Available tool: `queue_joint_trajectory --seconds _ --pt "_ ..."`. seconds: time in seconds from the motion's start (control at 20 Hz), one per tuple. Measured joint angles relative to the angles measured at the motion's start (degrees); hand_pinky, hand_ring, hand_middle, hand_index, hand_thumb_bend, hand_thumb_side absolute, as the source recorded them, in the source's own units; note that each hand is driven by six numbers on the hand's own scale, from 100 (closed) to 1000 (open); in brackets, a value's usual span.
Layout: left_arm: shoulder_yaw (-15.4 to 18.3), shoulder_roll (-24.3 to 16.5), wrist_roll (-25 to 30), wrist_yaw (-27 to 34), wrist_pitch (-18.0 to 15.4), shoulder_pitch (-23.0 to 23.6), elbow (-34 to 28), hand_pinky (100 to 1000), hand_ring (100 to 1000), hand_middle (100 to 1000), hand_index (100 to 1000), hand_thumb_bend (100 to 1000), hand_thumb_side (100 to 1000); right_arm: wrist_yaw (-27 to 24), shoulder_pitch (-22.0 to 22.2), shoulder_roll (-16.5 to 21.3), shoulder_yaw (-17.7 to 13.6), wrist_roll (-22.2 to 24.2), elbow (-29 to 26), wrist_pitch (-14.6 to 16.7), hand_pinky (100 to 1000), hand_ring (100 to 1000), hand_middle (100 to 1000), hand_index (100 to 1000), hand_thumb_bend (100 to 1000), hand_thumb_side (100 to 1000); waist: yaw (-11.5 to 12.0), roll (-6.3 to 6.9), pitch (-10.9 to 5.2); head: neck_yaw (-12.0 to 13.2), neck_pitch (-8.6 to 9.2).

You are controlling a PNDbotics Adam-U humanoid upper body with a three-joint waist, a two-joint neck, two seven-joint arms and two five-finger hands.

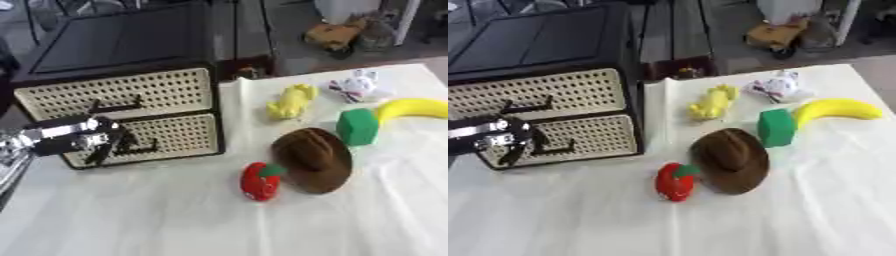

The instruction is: Pick up objects from table and place into drawer.

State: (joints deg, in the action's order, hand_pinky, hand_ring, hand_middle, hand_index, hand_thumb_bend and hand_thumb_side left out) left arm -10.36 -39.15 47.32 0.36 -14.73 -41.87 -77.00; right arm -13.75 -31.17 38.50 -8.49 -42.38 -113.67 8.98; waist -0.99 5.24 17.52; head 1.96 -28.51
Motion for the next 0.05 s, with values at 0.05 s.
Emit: queue_joint_trajectory --seconds 0.05 --pt "0.2 -0.4 0.4 0.6 -0.2 0.3 -1.2 255 357 569 811 100 1000 0.0 0.1 0.0 0.0 0.0 0.0 0.0 497 584 502 546 100 579 0.1 0.00 -0.13 -0.1 -0.02"
